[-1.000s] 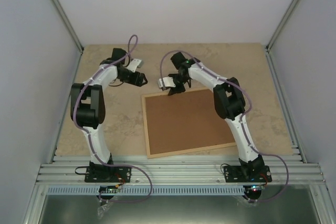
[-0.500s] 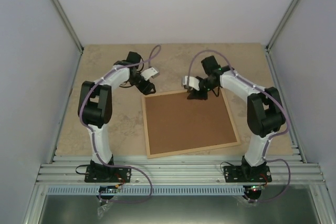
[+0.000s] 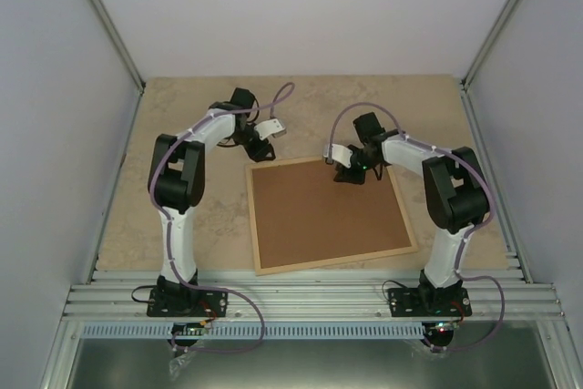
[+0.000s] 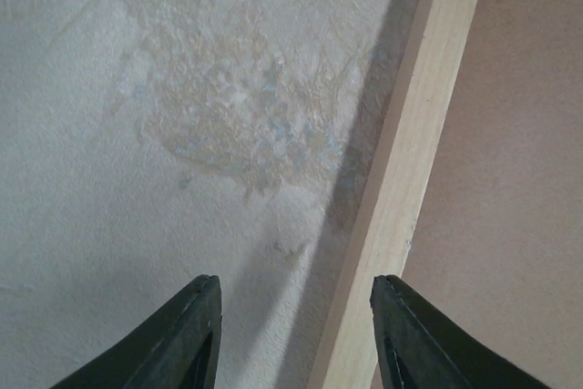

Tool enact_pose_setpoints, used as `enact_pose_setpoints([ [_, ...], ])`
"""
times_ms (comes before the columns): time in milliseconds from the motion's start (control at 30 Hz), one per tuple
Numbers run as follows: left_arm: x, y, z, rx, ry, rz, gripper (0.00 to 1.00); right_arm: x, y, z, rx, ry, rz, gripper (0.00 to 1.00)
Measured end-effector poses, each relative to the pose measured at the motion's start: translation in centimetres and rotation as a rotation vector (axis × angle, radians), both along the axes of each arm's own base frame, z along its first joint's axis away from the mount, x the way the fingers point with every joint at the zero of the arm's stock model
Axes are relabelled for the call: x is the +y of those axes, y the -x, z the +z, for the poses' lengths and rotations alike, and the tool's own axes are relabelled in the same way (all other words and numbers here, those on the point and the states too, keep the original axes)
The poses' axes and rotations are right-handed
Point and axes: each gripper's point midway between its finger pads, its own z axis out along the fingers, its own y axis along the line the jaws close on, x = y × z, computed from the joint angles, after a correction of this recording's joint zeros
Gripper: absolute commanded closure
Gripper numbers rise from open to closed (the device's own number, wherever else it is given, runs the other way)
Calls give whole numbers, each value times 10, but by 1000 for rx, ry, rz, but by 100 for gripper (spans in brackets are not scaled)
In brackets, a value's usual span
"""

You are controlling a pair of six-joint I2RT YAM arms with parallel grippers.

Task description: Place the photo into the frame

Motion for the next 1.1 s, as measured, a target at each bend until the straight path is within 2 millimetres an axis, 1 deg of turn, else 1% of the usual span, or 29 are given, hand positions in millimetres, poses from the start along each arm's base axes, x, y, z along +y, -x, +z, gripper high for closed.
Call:
enact_pose_setpoints([
  [100, -4, 0, -1, -20, -11, -35, 54, -7, 3, -17, 5, 40, -16, 63],
  [333, -14, -3, -14, -35, -25, -86, 57, -8, 2, -18, -2, 37, -28, 64],
  [567, -17, -6, -13, -61, -33, -111, 60, -8, 2, -18, 9, 32, -48, 64],
  [833, -18, -5, -13, -89, -33, -153, 60, -8, 2, -19, 17, 31, -60, 64],
  [1100, -19, 3, -13, -73, -19, -185, 61, -8, 2, -19, 20, 30, -65, 64],
])
